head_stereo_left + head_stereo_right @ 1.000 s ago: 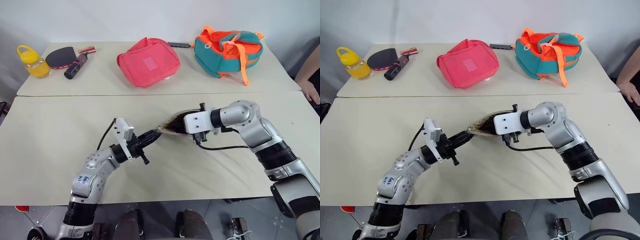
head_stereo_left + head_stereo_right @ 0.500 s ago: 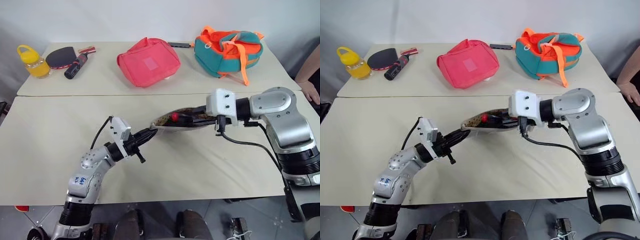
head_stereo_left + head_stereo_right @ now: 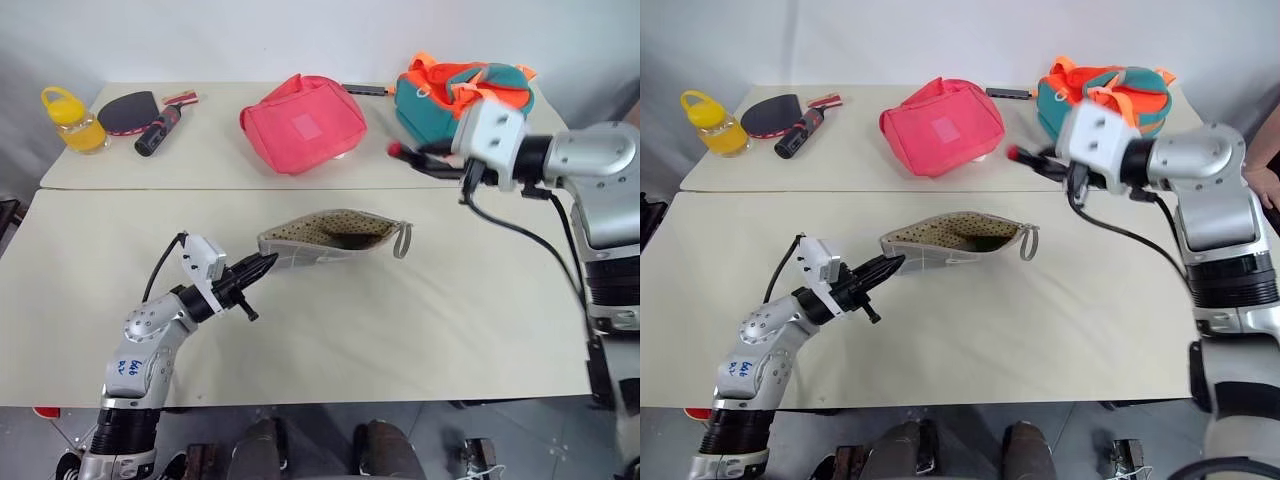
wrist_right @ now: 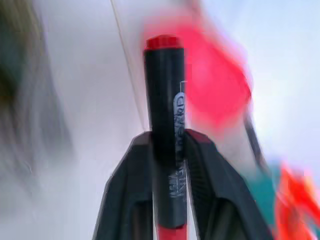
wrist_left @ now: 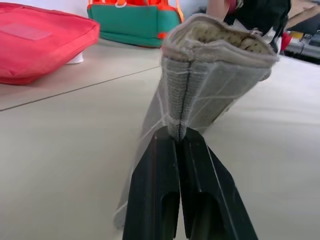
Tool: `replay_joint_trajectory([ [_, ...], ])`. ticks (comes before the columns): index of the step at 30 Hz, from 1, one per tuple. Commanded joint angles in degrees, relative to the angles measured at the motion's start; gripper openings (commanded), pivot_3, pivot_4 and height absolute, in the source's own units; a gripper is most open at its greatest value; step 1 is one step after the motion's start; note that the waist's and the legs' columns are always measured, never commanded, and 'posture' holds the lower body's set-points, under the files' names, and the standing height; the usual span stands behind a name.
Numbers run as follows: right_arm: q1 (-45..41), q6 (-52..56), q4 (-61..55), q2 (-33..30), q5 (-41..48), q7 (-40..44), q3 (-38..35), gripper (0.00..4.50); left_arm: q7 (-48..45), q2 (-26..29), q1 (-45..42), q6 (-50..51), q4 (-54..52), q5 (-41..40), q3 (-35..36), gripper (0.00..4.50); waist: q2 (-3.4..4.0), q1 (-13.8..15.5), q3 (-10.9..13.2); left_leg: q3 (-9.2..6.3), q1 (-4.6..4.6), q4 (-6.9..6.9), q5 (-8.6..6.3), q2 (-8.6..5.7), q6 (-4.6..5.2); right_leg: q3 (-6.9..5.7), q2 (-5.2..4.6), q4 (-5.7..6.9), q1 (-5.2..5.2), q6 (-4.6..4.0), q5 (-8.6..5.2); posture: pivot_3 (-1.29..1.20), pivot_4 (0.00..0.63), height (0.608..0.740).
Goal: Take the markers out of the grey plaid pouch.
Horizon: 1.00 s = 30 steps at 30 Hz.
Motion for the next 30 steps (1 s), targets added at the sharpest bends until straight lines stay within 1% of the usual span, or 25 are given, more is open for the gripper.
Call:
replay_joint_trajectory([
  [1,2.34,-8.74,6.27,-1.36,-8.91,-3.92,4.73,0.54,0.07,-0.78,-0.14,-0.10,-3.40,-1.06,-0.81,0.00,0.01,-0.17,0.01,0.01,0.00,0.01,0.00,0.01,-0.01,0.00,0.02,0.01,0.00,0.00,0.00,0.00,0.150,0.740],
  [4,3.15,-12.06,10.76,-0.40,-12.06,-6.48,6.37,0.54,0.17,-0.86,-0.15,0.12,-3.77,-1.13,-0.91,0.00,0.18,-0.93,0.11,0.12,0.05,0.00,0.03,0.04,-0.05,0.10,0.03,0.09,-0.08,0.00,0.00,0.00,0.150,0.740],
  [8,3.22,-14.83,15.31,0.36,-14.50,-7.56,7.55,0.54,-0.20,-0.88,-0.02,-0.19,-3.81,-1.18,-0.95,0.00,0.20,-1.57,0.12,0.12,0.08,0.03,0.04,0.07,-0.06,0.13,0.05,0.15,-0.07,0.00,0.00,0.00,0.150,0.740],
  [12,3.79,-13.52,16.97,1.19,-12.40,-4.42,6.50,0.54,-0.19,-0.84,0.29,-0.32,-3.77,-0.94,-1.05,0.00,0.19,-1.52,0.12,0.11,0.08,0.06,0.04,0.06,-0.05,0.13,0.05,0.13,-0.04,0.00,0.00,0.00,0.150,0.740],
  [14,4.04,-13.12,16.99,1.12,-12.01,-3.51,6.29,1.27,-0.05,-1.03,0.33,-0.21,-3.82,-1.01,-1.16,0.00,0.19,-1.48,0.12,0.08,0.09,0.06,0.04,0.07,-0.05,0.12,0.05,0.13,-0.02,0.00,0.00,0.00,0.150,0.740],
  [15,4.12,-13.12,16.95,1.10,-11.98,-3.30,6.21,1.50,0.00,-1.10,0.31,-0.18,-3.84,-1.02,-1.21,0.00,0.19,-1.45,0.12,0.08,0.09,0.06,0.04,0.07,-0.05,0.12,0.05,0.13,-0.02,0.00,0.00,0.00,0.150,0.740],
  [16,4.16,-12.99,16.91,1.15,-11.96,-3.22,6.03,1.82,0.04,-1.15,0.29,-0.16,-3.86,-1.03,-1.25,0.00,0.19,-1.44,0.12,0.08,0.09,0.06,0.04,0.07,-0.05,0.12,0.05,0.13,-0.01,0.00,0.00,0.00,0.150,0.740],
  [18,4.85,-11.20,14.59,0.64,-11.05,-1.17,5.44,2.56,0.28,-1.36,0.17,0.07,-4.15,-1.02,-1.55,0.00,0.19,-1.43,0.12,0.07,0.09,0.06,0.04,0.07,-0.05,0.11,0.05,0.12,0.00,0.00,0.00,0.00,0.150,0.740],
  [19,4.99,-9.70,12.59,0.00,-10.27,0.57,4.98,2.84,0.32,-1.42,0.11,0.11,-4.19,-1.02,-1.67,0.00,0.19,-1.42,0.12,0.07,0.09,0.06,0.04,0.07,-0.05,0.11,0.05,0.12,0.01,0.00,0.00,0.00,0.150,0.740],
  [21,4.79,-7.10,9.37,-0.46,-8.01,3.08,3.58,2.84,0.29,-1.48,0.06,0.01,-4.08,-0.97,-1.81,0.00,0.19,-1.41,0.12,0.06,0.09,0.06,0.04,0.07,-0.05,0.10,0.05,0.12,0.01,0.00,0.00,0.00,0.150,0.740],
  [24,3.60,0.21,2.77,0.31,-0.38,7.57,-0.45,2.84,0.11,-1.59,-0.04,-0.20,-3.80,-1.13,-1.85,0.00,0.20,-1.40,0.12,0.06,0.08,0.06,0.04,0.07,-0.05,0.11,0.04,0.12,-0.01,0.00,0.00,0.00,0.150,0.740],
  [27,0.54,2.50,-1.19,-0.30,2.12,8.49,-2.67,2.84,0.21,-1.63,-0.31,0.03,-3.94,-1.26,-1.93,0.00,0.20,-1.45,0.12,0.05,0.08,0.07,0.03,0.07,-0.04,0.12,0.05,0.13,-0.01,0.00,0.00,0.00,0.150,0.740],
  [30,-3.43,3.69,-1.71,-0.56,3.77,8.49,-4.35,2.84,0.39,-2.39,-0.56,-0.31,-4.10,-1.89,-1.77,0.00,0.19,-1.36,0.12,0.05,0.08,0.07,0.03,0.07,-0.04,0.11,0.04,0.14,-0.02,0.00,0.00,0.00,0.150,0.740],
])
